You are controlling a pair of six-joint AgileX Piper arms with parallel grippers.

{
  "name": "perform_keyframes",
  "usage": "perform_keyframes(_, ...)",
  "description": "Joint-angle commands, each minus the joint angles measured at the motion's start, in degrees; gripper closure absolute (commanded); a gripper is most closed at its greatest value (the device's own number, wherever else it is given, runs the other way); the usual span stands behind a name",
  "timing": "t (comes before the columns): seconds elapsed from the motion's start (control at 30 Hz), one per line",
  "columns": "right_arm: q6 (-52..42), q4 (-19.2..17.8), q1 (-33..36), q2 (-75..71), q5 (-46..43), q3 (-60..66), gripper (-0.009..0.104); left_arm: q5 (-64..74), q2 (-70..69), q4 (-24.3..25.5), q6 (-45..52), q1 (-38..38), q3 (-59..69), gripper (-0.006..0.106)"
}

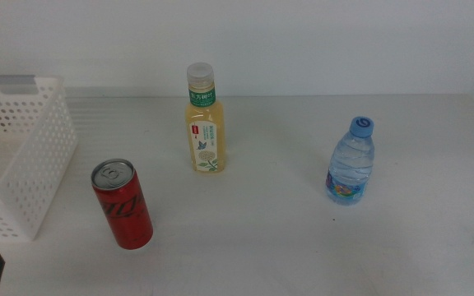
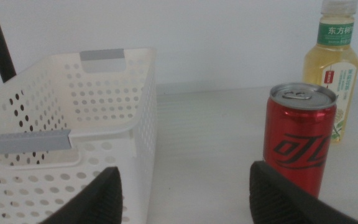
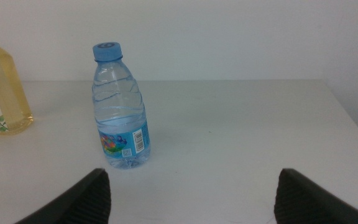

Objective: Use arms to grab the bottles and put them into the dustbin to the left of the table.

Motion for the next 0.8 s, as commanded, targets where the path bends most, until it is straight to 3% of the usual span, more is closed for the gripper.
perform_keyframes(0.0, -0.8, -0.4, -0.3, -1.6, -4.4, -0.4, 0.023, -5.0, 1.7, 0.0, -0.8, -0.2, 0.2, 0.037)
perform_keyframes(0.43, -0.8, -0.4, -0.3, -1.6, -4.4, -0.4, 0.023, -25.7, 22.9, 0.2, -1.2, -3.7, 0.2, 0.037)
perform_keyframes(0.63, -0.8, -0.4, -0.3, -1.6, -4.4, -0.4, 0.023, -35.0, 36.0, 5.6, -4.0, -8.4, 0.2, 0.037)
perform_keyframes(0.77, -0.8, -0.4, -0.3, -1.6, -4.4, -0.4, 0.023, -41.2, 43.7, 5.2, -4.0, -10.9, 0.2, 0.037)
